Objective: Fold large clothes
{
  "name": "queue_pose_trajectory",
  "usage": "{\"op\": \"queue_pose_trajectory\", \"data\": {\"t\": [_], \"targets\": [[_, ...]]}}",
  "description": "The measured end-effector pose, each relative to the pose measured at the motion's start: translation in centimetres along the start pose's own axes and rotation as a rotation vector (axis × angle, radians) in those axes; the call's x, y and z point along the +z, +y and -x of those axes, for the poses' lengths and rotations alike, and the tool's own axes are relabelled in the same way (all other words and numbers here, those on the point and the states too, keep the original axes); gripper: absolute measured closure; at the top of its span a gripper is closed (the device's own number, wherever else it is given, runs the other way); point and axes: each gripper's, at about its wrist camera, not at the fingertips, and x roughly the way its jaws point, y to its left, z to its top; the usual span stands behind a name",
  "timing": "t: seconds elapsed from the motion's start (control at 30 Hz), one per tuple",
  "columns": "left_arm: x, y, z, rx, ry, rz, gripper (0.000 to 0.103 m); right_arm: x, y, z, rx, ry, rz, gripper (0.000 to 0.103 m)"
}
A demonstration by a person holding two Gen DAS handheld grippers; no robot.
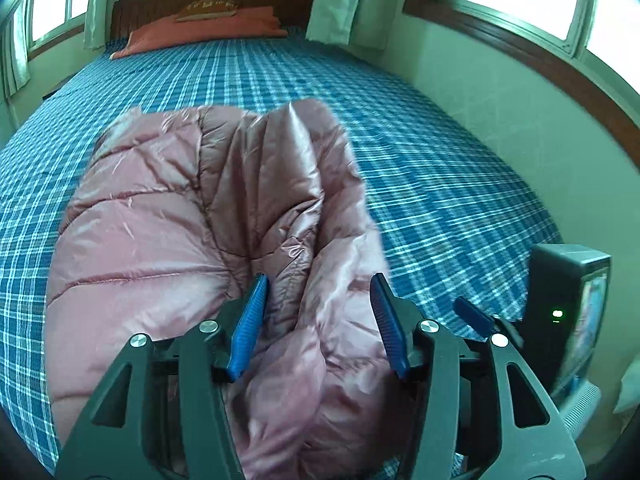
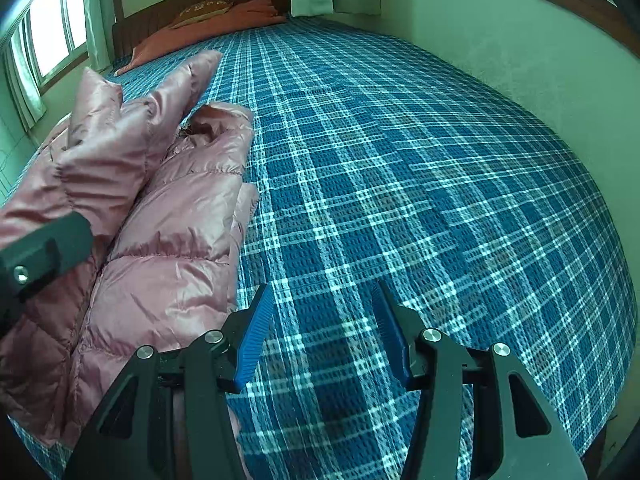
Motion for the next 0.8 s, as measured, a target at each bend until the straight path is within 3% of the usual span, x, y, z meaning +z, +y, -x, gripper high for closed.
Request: {"op": "queue_pose_trajectory", "data": {"t": [0.23,0.4,0.47,0.57,0.8], "targets": [[-0.4,2.0,5.7,-0.033,-0.078,0.035,0.043,0.0,-0.2,3.7,0.011,-0.063,-0.008,0.051],[-0.7,8.0,8.5,0.051,-0.141,0.153,0.037,0.4,1.1,6.2,0.048,-0.105,-0.021,0.051],[-0.8,11.0,8.6,0.098,-0.142,0.225,0.037,1.1,1.9,6.3,0.082,-0.11,-0.03,0.05],[-1.6,15.9,7.5,0.126,-0.115,0.374,0.037,1.9,3.4,6.4,0.124,-0.116,-0.03,0.039],[-3.7,21.1,4.7,0.077,-0.039,0.526,0.037,2.9,5.7,6.3,0.202,-0.108,-0.051,0.039]]}}
